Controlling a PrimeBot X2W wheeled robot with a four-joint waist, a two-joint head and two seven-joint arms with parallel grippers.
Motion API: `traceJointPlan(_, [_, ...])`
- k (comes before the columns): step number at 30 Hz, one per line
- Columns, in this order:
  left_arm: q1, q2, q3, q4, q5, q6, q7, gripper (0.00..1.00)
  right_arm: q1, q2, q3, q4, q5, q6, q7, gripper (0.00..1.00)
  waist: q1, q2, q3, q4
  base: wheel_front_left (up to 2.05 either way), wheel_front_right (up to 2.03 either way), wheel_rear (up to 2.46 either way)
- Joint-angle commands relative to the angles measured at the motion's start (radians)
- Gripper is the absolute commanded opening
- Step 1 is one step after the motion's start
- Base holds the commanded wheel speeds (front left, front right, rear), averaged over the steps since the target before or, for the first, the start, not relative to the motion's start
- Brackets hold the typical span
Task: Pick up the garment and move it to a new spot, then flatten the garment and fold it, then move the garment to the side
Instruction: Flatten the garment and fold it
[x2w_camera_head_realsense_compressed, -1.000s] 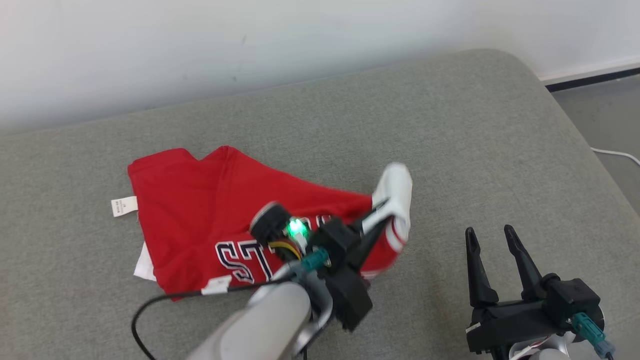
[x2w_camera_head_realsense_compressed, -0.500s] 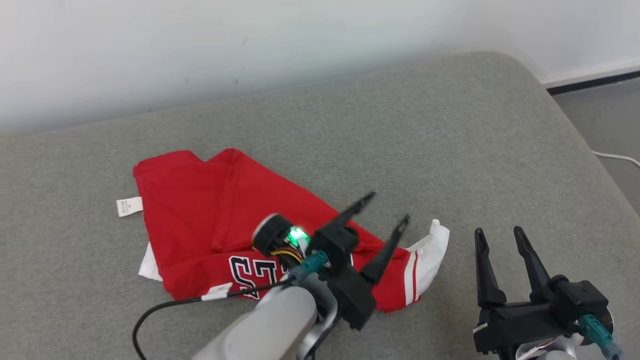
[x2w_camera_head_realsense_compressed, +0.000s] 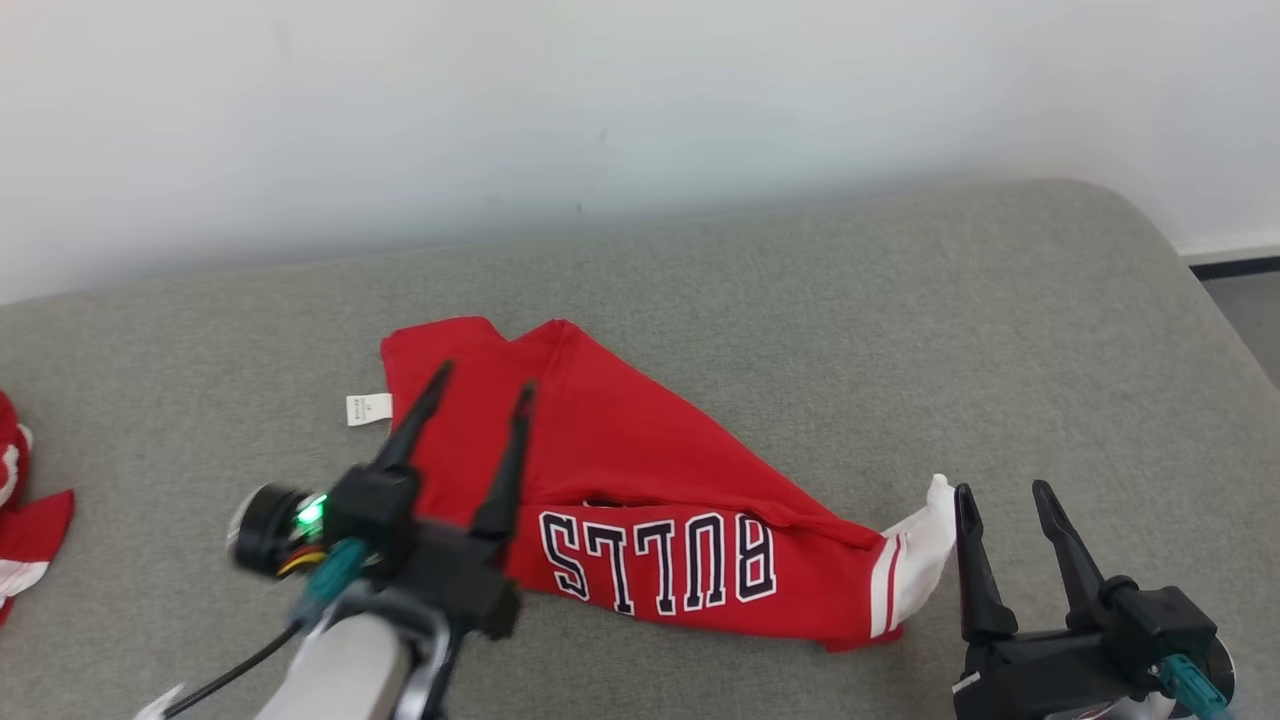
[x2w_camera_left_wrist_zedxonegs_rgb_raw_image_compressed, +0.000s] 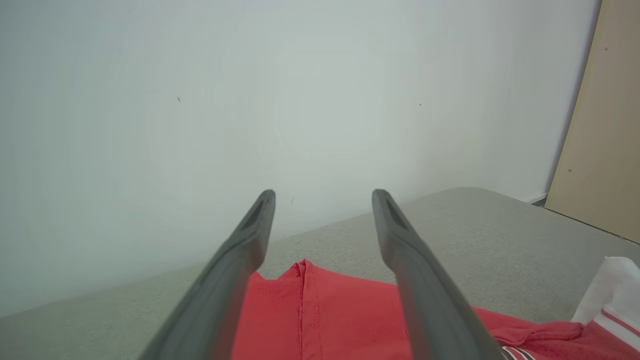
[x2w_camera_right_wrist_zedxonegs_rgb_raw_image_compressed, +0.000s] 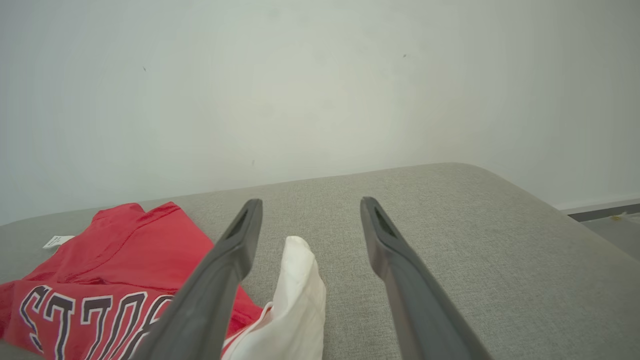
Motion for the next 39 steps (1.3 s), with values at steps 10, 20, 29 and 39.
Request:
traceJointPlan(10, [0.312, 0.032, 0.265, -0.164, 0.079, 0.01, -0.004, 1.0, 0.043, -0.01, -0.016, -0.007, -0.018, -0.002, 0.0, 1.0, 0.0001, 0.0, -0.039, 0.053, 0.0, 0.0, 0.0])
traceJointPlan(20, [0.485, -0.041, 0.387, -0.199, 0.157, -0.038, -0.004, 1.0, 0.059, -0.012, -0.029, -0.002, -0.022, -0.002, 0.0, 1.0, 0.0001, 0.0, -0.052, 0.092, 0.0, 0.0, 0.0])
traceJointPlan(29, [0.499, -0.083, 0.445, -0.189, 0.194, -0.079, -0.004, 1.0, 0.055, -0.011, -0.017, 0.004, -0.02, -0.002, 0.0, 1.0, 0.0001, 0.0, -0.053, 0.1, 0.0, 0.0, 0.0])
traceJointPlan(39, [0.247, -0.087, 0.405, -0.075, 0.24, -0.164, -0.004, 1.0, 0.021, -0.012, 0.005, 0.003, -0.009, -0.002, 0.0, 1.0, 0.0001, 0.0, -0.005, 0.041, 0.0, 0.0, 0.0])
